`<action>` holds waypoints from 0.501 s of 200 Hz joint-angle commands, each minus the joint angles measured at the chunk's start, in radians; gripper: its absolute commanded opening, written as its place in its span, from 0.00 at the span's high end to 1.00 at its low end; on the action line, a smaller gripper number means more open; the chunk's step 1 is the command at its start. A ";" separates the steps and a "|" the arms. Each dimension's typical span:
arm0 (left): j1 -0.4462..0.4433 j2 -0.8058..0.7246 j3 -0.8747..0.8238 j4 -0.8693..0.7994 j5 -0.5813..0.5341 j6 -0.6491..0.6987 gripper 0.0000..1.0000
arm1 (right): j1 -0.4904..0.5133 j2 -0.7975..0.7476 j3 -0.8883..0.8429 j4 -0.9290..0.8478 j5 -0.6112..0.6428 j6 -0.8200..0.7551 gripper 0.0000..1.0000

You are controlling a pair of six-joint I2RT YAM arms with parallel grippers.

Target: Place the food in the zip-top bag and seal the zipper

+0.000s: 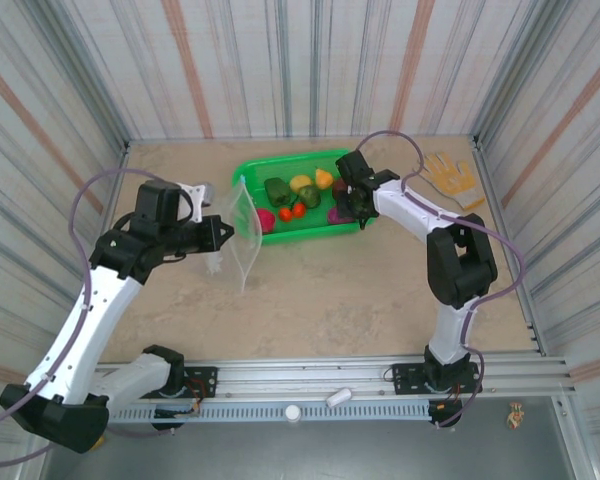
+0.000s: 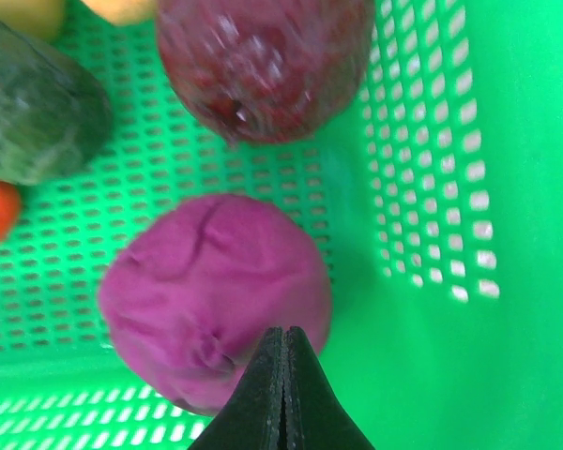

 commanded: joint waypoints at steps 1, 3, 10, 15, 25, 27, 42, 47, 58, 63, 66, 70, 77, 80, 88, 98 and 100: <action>-0.022 -0.044 -0.021 0.045 0.034 -0.012 1.00 | -0.006 -0.049 -0.060 -0.045 0.016 0.035 1.00; -0.024 -0.047 -0.023 0.049 0.033 -0.014 1.00 | -0.010 -0.054 -0.068 -0.042 0.011 0.038 1.00; -0.027 -0.053 -0.030 0.058 0.030 -0.029 1.00 | -0.016 -0.068 -0.087 -0.041 0.006 0.050 1.00; -0.027 -0.061 -0.035 0.069 0.026 -0.040 1.00 | -0.019 -0.076 -0.096 -0.047 0.009 0.057 1.00; -0.027 -0.079 -0.053 0.095 0.023 -0.058 1.00 | -0.022 -0.094 -0.115 -0.059 0.021 0.057 1.00; -0.027 -0.083 -0.056 0.101 0.023 -0.059 1.00 | -0.022 -0.098 -0.119 -0.061 0.024 0.058 1.00; -0.028 -0.113 -0.069 0.119 -0.011 -0.077 1.00 | -0.023 -0.140 -0.160 -0.069 0.048 0.052 1.00; -0.028 -0.125 -0.071 0.123 -0.026 -0.081 1.00 | -0.026 -0.157 -0.179 -0.065 0.050 0.050 1.00; -0.028 -0.143 -0.076 0.132 -0.042 -0.084 1.00 | -0.041 -0.204 -0.227 -0.056 0.050 0.054 1.00; -0.028 -0.147 -0.075 0.132 -0.042 -0.083 1.00 | -0.049 -0.223 -0.248 -0.054 0.048 0.058 1.00; -0.028 -0.147 -0.073 0.129 -0.046 -0.084 1.00 | -0.057 -0.236 -0.261 -0.052 0.046 0.061 1.00; -0.028 -0.146 -0.068 0.123 -0.048 -0.086 1.00 | -0.067 -0.251 -0.280 -0.049 0.043 0.065 1.00; -0.028 -0.141 -0.064 0.115 -0.047 -0.089 1.00 | -0.084 -0.277 -0.311 -0.049 0.040 0.074 1.00; -0.028 -0.137 -0.062 0.114 -0.040 -0.089 1.00 | -0.093 -0.286 -0.325 -0.048 0.041 0.078 1.00; -0.028 -0.126 -0.057 0.110 -0.014 -0.082 1.00 | -0.115 -0.315 -0.364 -0.045 0.041 0.087 1.00; -0.028 -0.110 -0.044 0.094 0.000 -0.082 1.00 | -0.148 -0.348 -0.413 -0.043 0.046 0.102 1.00; -0.028 -0.109 -0.042 0.092 0.004 -0.082 1.00 | -0.155 -0.355 -0.421 -0.043 0.048 0.105 1.00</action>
